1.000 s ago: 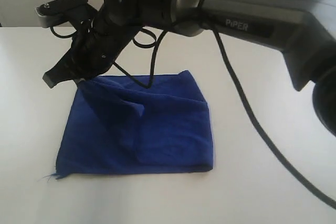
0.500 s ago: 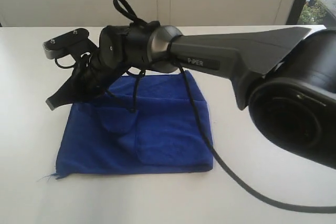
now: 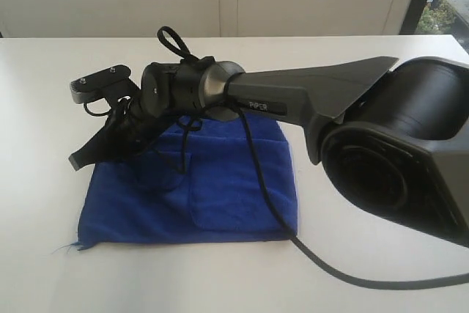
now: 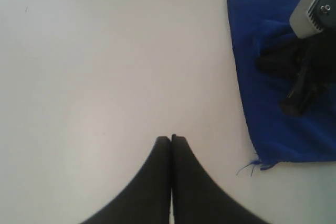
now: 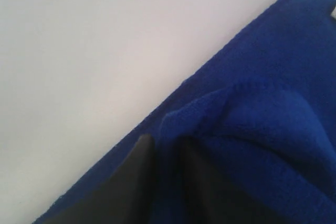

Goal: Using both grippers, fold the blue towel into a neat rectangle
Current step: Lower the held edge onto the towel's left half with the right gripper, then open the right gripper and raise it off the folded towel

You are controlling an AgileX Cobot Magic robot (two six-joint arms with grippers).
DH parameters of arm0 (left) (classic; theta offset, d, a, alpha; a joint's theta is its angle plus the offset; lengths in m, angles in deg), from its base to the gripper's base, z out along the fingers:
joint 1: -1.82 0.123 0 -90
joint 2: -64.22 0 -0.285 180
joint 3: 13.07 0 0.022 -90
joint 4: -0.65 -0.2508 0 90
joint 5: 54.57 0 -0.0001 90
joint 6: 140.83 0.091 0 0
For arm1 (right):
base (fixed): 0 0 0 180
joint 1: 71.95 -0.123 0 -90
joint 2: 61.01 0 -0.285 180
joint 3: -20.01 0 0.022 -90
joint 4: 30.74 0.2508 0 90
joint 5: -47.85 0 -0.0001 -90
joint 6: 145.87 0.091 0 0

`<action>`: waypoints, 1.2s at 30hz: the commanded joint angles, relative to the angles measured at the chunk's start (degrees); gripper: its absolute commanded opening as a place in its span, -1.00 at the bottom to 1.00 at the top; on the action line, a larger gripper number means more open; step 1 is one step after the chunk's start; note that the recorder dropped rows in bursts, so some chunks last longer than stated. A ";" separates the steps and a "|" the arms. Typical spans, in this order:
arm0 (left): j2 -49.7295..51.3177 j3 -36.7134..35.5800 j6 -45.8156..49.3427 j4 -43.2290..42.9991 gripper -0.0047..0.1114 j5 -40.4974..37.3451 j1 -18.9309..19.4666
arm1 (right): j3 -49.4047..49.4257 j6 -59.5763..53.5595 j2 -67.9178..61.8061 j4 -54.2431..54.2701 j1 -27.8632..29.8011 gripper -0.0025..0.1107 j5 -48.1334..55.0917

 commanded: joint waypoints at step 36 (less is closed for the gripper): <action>-0.34 0.23 -0.53 0.00 -0.92 -0.34 0.19 | -0.54 -0.55 12.00 -6.89 6.06 -0.96 23.12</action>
